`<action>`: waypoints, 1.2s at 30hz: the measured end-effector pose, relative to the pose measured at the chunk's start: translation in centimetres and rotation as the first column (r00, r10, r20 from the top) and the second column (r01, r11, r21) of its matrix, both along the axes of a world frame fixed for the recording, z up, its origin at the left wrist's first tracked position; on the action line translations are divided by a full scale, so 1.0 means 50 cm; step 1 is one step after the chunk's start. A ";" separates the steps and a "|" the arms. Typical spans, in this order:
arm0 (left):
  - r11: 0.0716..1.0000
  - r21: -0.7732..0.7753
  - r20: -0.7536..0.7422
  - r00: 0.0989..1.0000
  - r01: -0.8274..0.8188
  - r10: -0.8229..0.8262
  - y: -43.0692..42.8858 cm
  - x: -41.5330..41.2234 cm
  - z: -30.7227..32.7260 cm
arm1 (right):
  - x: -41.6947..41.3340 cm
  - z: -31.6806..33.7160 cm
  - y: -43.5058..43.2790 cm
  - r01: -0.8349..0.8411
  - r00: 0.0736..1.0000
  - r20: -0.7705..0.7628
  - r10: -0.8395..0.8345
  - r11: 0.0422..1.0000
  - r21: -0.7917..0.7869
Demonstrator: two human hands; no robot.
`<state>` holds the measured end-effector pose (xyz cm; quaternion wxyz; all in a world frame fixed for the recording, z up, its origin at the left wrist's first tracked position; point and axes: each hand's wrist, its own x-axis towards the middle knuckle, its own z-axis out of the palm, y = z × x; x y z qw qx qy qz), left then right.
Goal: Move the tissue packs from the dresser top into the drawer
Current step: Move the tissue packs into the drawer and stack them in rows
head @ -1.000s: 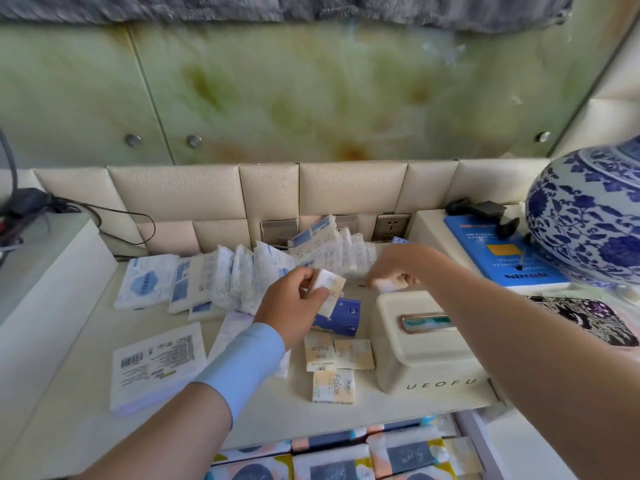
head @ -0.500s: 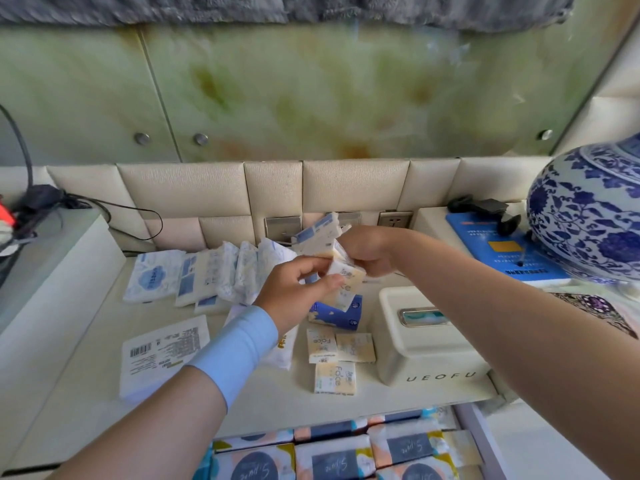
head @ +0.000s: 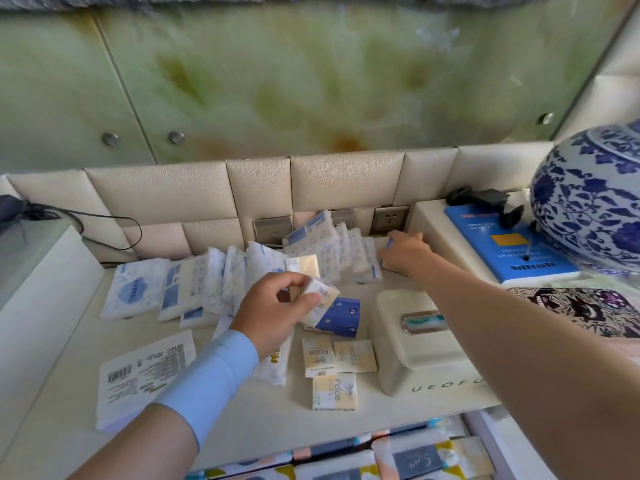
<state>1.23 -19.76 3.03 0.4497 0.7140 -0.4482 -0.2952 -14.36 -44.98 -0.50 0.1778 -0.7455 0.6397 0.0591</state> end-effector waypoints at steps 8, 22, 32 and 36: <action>0.998 0.061 0.067 0.998 0.004 -0.008 0.008 0.014 0.009 | 0.018 0.080 0.021 0.107 0.939 0.333 -0.083 0.993 -0.055; 0.909 0.400 0.282 0.928 0.116 -0.243 0.160 -0.021 0.032 | 0.024 0.231 0.283 -0.342 0.848 0.495 0.188 0.908 0.242; 0.839 0.542 0.488 0.829 -0.043 -0.273 0.307 0.024 0.066 | 0.046 0.109 0.583 -0.752 0.651 0.176 0.738 0.659 0.016; 0.836 0.545 0.490 0.833 -0.061 -0.258 0.346 0.043 0.075 | 0.063 0.038 0.635 -0.853 0.509 0.124 0.852 0.518 -0.066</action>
